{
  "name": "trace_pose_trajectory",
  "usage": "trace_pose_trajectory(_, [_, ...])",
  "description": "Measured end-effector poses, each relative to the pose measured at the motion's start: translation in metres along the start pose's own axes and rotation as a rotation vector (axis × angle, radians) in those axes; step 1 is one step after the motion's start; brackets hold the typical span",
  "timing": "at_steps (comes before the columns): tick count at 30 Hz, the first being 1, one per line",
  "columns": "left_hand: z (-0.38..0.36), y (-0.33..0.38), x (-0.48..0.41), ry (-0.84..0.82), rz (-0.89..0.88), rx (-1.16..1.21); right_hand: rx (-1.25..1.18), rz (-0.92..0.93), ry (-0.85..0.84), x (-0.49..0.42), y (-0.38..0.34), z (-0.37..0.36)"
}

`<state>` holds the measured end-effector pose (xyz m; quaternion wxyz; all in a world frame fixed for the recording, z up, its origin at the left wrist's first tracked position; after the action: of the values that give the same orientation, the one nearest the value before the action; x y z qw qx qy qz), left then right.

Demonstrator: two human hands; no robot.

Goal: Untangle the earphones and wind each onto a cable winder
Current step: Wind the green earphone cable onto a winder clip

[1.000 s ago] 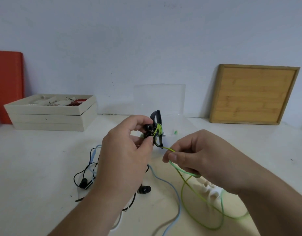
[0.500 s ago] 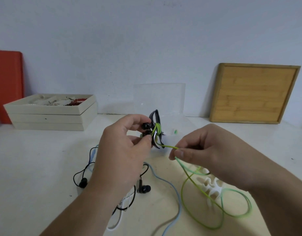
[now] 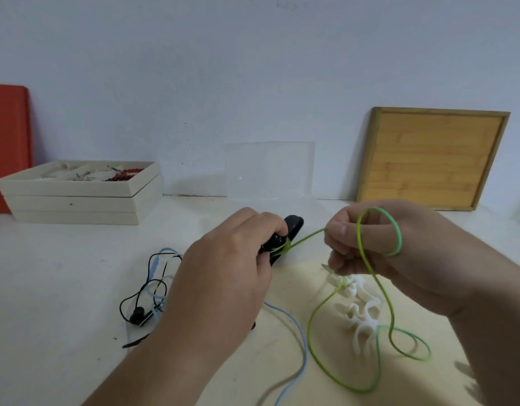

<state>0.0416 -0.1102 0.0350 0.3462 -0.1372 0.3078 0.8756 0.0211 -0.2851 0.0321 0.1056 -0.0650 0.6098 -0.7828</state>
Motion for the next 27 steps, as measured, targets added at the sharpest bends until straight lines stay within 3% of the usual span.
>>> trace_pose_trajectory(6, [0.004,-0.005,0.001,-0.030,0.038,-0.025,-0.343,-0.036,-0.155,0.007,0.006,0.009])
trace_pose_trajectory(11, [0.001,-0.005,-0.001,-0.080,0.020,-0.002,-0.439,-0.078,0.037,0.007,0.007,0.017])
trace_pose_trajectory(17, [-0.011,0.001,0.001,-0.247,-0.020,0.189,-0.169,-0.143,0.303,0.005,0.017,0.033])
trace_pose_trajectory(21, [-0.022,-0.007,0.000,-0.336,0.037,0.479,-0.035,-0.094,0.409,0.000,0.017,0.036])
trace_pose_trajectory(27, [-0.020,-0.009,-0.005,-0.238,0.013,0.841,0.178,-0.143,0.454,-0.006,0.026,0.031])
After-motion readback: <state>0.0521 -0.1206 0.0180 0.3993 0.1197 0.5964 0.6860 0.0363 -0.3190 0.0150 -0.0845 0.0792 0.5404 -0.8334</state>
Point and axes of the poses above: each hand's wrist, its own x-axis away from the middle knuckle, its own z-axis out of the back of the hand, y = z × x, the point moved 7 cm from there along -x, towards the middle knuckle, and after that the axes turned 14 degrees about -y, right-handed, at the moved point
